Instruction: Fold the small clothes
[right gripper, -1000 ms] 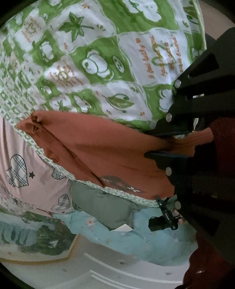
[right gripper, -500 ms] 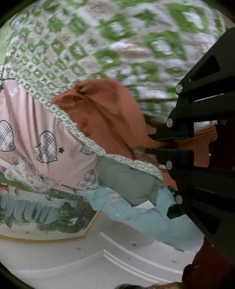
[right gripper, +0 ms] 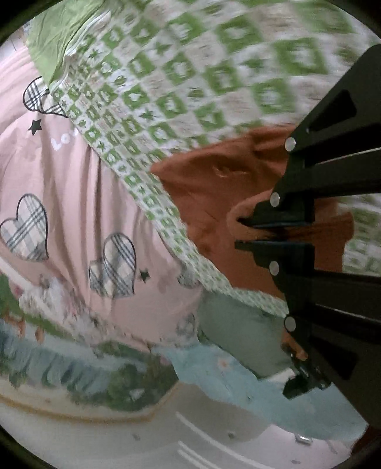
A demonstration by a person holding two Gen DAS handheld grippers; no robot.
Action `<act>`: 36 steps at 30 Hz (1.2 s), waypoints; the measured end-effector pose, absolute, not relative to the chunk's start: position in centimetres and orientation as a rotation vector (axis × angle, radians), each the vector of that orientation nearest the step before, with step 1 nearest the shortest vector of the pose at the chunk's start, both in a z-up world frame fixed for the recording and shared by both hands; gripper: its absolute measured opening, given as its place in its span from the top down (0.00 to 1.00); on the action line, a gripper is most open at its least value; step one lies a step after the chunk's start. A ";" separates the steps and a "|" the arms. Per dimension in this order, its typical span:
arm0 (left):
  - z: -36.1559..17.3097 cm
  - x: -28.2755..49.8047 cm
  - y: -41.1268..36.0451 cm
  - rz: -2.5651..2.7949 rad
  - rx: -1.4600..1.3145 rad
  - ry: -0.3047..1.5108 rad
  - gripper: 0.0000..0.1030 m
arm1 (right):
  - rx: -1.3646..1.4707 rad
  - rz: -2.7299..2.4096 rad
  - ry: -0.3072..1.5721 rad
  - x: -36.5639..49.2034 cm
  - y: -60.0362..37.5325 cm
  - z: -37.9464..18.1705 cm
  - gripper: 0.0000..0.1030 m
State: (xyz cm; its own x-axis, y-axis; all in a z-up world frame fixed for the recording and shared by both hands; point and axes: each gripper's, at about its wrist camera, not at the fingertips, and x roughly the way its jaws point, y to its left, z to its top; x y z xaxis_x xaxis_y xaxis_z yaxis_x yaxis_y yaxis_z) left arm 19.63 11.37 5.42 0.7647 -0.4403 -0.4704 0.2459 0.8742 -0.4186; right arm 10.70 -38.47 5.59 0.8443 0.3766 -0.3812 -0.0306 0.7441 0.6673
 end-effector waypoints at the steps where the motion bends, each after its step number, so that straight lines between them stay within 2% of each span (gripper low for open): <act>1: 5.3 21.6 11.1 -0.368 -0.346 0.597 0.96 | 0.695 0.215 0.541 12.2 -38.7 5.5 0.92; 6: 3.4 28.2 9.9 -0.323 -0.332 0.657 0.96 | 0.659 0.137 0.619 18.6 -39.8 4.5 0.93; 10: -0.2 33.0 9.2 -0.279 -0.324 0.730 0.96 | 0.612 0.071 0.695 22.4 -40.3 3.0 0.93; 15: -4.2 35.7 9.0 -0.242 -0.314 0.820 0.95 | 0.602 0.029 0.780 25.1 -40.7 0.3 0.92; 20: -4.0 32.4 9.1 -0.321 -0.343 0.840 0.93 | 0.618 0.002 0.770 23.0 -41.1 0.8 0.91; 25: -2.2 26.8 4.7 -0.496 -0.231 0.846 0.87 | 0.351 0.002 0.671 19.1 -35.3 3.8 0.89; 26: -2.2 26.2 3.3 -0.528 -0.189 0.860 0.87 | 0.320 -0.002 0.665 18.7 -34.5 3.9 0.88; 28: -2.8 25.5 0.9 -0.566 -0.120 0.882 0.87 | 0.312 -0.038 0.634 17.9 -34.1 4.2 0.77; 30: -3.5 25.8 -0.3 -0.558 -0.086 0.903 0.87 | 0.390 -0.094 0.606 17.6 -36.2 4.2 0.58; 33: -4.8 27.3 -0.6 -0.537 -0.110 0.962 0.89 | 0.528 -0.147 0.583 16.9 -40.0 4.7 0.56; 36: -5.1 28.0 -0.8 -0.547 -0.103 0.978 0.88 | 0.443 -0.007 0.601 16.6 -38.3 6.0 0.56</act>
State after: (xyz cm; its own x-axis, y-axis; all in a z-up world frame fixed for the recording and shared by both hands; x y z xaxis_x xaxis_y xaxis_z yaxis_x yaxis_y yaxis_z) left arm 27.97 -0.77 -5.12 0.4355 -0.4839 -0.7590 0.3930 0.8608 -0.3234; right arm 16.58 -38.25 5.99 0.8274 0.1205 -0.5485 0.1339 0.9063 0.4009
